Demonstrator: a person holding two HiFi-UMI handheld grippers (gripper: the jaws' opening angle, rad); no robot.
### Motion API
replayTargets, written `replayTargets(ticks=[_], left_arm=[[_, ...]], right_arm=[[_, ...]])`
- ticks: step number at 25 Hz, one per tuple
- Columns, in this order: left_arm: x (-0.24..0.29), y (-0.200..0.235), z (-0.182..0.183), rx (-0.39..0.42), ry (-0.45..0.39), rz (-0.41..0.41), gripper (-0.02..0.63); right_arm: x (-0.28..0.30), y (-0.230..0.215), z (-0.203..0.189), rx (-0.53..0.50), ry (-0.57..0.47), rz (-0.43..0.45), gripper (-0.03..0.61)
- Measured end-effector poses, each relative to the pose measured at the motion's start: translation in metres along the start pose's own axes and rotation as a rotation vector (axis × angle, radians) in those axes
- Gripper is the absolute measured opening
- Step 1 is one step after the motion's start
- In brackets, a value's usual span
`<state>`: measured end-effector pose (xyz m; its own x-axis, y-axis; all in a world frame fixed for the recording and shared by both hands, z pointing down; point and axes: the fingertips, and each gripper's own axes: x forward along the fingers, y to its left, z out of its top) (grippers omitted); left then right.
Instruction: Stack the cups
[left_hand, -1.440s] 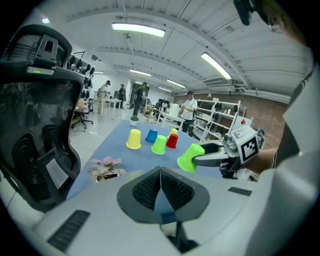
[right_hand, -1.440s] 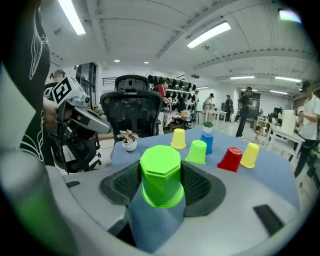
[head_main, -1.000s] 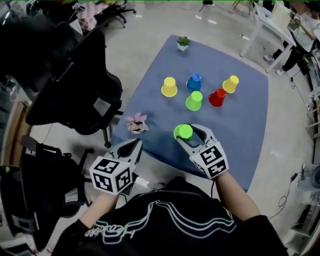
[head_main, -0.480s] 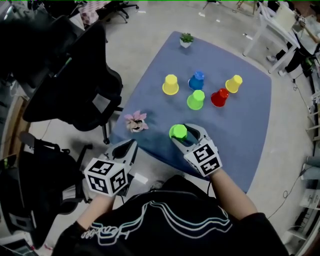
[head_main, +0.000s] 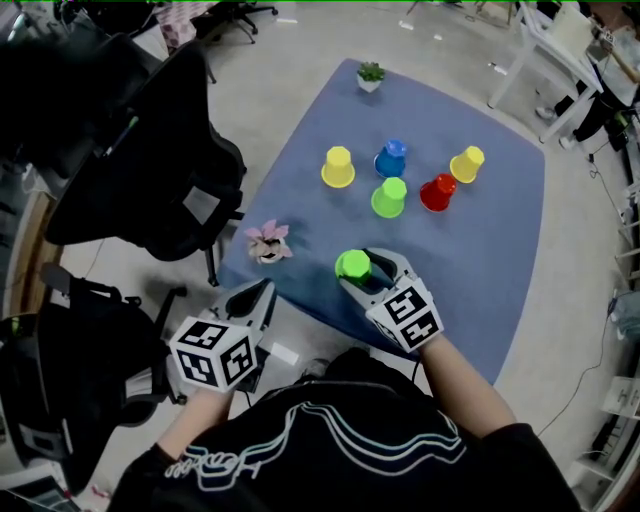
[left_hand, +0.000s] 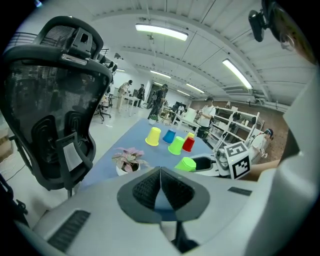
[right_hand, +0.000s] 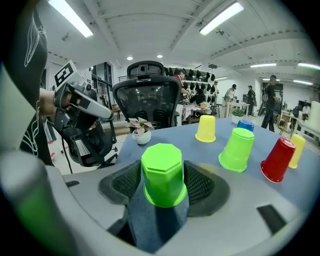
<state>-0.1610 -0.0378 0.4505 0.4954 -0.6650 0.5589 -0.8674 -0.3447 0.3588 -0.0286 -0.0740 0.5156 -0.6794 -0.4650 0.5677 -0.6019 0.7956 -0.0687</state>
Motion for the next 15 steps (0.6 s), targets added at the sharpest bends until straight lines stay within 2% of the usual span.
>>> replayTargets(ticks=[7, 15], left_arm=[[0.005, -0.007, 0.001, -0.017, -0.016, 0.001, 0.026], [0.022, -0.017, 0.007, -0.031, -0.026, -0.015, 0.026]], right_arm=[[-0.022, -0.005, 0.009, 0.063, -0.074, 0.039, 0.298], [-0.052, -0.032, 0.028, 0.065, -0.119, -0.005, 0.304]])
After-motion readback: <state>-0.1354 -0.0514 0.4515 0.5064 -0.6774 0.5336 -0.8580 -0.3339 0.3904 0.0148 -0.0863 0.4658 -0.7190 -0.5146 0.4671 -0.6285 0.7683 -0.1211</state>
